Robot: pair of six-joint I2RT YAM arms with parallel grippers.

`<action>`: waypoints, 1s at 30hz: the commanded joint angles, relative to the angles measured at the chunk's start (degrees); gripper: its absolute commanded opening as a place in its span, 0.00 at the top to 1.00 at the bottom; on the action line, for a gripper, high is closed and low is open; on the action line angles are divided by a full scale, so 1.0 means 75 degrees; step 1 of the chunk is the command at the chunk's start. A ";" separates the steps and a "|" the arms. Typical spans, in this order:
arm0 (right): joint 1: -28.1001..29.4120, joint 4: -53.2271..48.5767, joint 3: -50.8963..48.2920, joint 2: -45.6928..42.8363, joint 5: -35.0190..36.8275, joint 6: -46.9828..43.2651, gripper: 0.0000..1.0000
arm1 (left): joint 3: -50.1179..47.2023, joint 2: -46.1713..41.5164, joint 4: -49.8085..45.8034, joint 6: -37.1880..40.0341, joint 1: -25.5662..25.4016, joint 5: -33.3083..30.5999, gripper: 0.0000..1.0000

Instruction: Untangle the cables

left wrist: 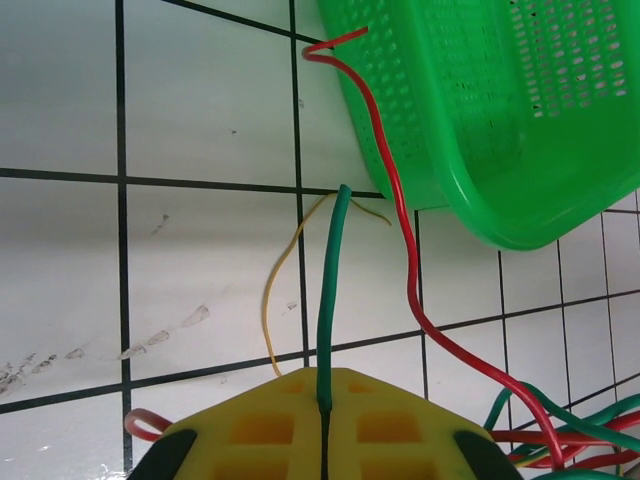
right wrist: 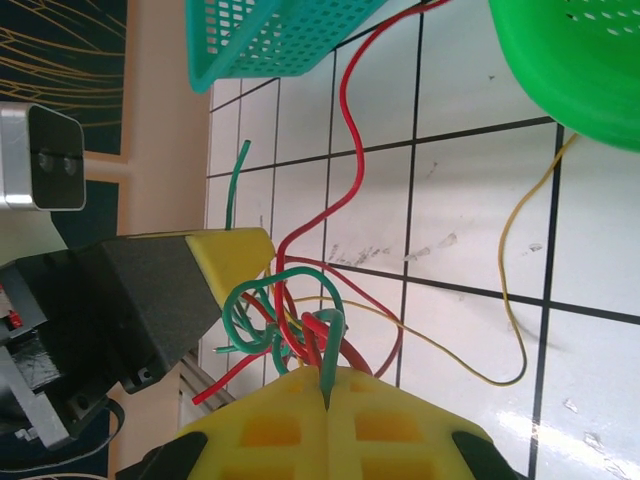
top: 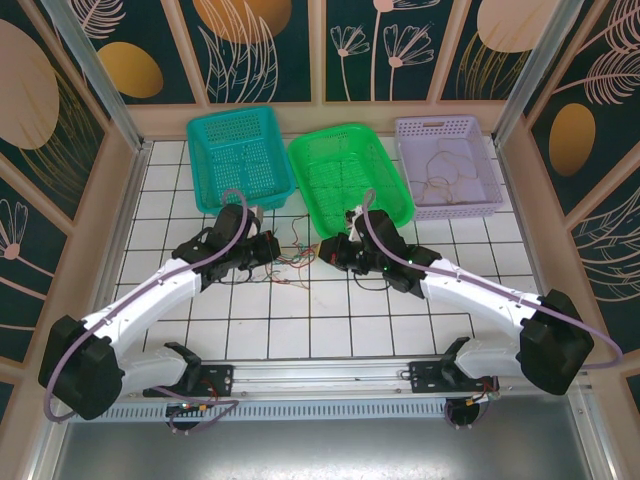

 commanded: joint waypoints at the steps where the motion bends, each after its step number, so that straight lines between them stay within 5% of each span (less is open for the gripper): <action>1: -0.0293 -0.0058 -0.0148 -0.0495 0.0682 0.0085 1.00 | -0.0350 -0.0089 -0.1714 0.0103 0.0320 -0.1875 1.00; 11: -0.0717 -0.0353 -0.0746 -0.1225 0.0956 0.0956 1.00 | -0.0193 -0.0214 -0.2351 0.0134 0.0323 -0.2944 1.00; 19: -0.0225 -0.0117 -0.0127 -0.0216 0.0048 0.0315 1.00 | -0.0421 -0.0498 -0.0735 0.0628 0.0322 -0.0284 1.00; 30: 0.0369 0.1432 -0.0426 0.0369 -0.0684 0.0545 0.61 | 0.0831 0.0280 -0.1040 -0.1301 0.0331 0.0601 1.00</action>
